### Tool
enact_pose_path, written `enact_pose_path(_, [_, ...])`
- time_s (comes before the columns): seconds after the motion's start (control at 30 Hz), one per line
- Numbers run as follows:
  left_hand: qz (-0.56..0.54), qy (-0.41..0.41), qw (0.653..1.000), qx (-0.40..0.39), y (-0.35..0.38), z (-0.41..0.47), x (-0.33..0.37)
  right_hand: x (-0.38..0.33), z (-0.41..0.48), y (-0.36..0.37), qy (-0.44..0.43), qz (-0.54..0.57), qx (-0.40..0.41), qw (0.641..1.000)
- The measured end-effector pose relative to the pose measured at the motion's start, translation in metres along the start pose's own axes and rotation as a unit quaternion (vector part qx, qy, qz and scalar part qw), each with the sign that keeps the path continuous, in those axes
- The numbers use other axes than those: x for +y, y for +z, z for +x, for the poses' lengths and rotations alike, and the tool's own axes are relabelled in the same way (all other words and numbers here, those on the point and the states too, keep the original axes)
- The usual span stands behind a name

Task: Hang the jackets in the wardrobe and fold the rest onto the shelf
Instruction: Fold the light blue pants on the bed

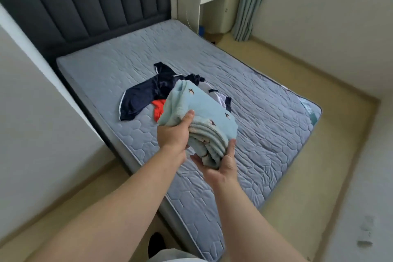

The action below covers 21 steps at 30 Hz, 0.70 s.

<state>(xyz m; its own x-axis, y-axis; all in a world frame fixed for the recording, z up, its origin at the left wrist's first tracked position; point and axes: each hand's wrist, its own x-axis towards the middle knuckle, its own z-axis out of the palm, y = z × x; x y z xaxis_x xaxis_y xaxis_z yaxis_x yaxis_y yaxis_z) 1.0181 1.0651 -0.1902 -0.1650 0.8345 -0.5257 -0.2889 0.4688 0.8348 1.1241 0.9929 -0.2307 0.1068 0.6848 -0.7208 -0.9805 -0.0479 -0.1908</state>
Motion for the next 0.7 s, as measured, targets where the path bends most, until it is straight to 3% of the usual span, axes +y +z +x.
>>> enact_pose_path(0.17, [-0.119, 0.053, 0.987, 0.096, -0.059, -0.043, 0.044, 0.038, -0.034, 0.051, 0.042, -0.086, -0.065, 0.993])
enact_pose_path(0.33, [-0.219, 0.118, 0.941, 0.230, -0.161, -0.102, 0.075, 0.111, -0.079, 0.089, 0.115, -0.240, -0.141, 0.953])
enact_pose_path(0.47, [-0.257, 0.163, 0.895, 0.327, -0.254, -0.162, 0.098, 0.196, -0.144, 0.115, 0.051, -0.381, -0.150, 0.911])
enact_pose_path(0.7, [-0.304, 0.243, 0.816, 0.428, -0.401, -0.261, 0.128, 0.333, -0.255, 0.133, 0.006, -0.461, -0.293, 0.838])
